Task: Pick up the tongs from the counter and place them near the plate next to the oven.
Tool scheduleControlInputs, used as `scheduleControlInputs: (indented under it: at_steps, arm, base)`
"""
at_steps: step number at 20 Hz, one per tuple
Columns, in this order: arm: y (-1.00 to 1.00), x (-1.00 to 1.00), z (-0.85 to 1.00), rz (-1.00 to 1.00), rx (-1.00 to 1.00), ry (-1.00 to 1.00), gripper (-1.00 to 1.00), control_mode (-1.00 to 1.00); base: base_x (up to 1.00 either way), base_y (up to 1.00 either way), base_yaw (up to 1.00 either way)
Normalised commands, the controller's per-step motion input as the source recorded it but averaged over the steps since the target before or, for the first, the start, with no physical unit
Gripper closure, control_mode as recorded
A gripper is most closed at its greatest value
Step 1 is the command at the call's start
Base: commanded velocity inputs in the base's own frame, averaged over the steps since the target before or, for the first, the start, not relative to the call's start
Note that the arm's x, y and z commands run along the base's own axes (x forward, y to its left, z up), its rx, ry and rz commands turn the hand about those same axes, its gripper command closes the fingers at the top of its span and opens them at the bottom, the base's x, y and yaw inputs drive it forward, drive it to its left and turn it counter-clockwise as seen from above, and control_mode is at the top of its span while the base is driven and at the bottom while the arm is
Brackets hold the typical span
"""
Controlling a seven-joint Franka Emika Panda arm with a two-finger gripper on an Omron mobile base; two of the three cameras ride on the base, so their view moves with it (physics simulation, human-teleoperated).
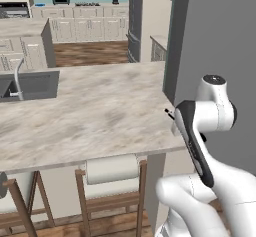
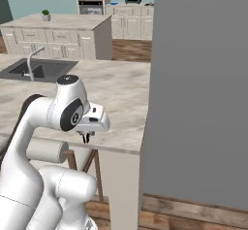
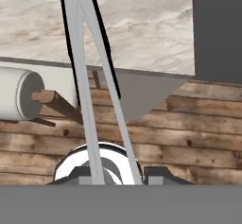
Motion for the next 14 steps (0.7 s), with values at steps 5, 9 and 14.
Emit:
scheduleControlInputs:
  at_steps: [5, 9, 14]
  arm:
    - [0.0, -0.06, 0.0, 0.02, 0.0, 0.0, 1.0, 1.0]
    - [0.0, 0.0, 0.0, 0.0, 0.0, 0.0, 1.0, 1.0]
    - [0.0, 0.0, 0.0, 0.0, 0.0, 0.0, 1.0, 1.0]
  base:
    - [-0.5, 0.1, 0.23]
    - [-0.96, 0.31, 0.36]
    - [-0.31, 0.79, 0.19]
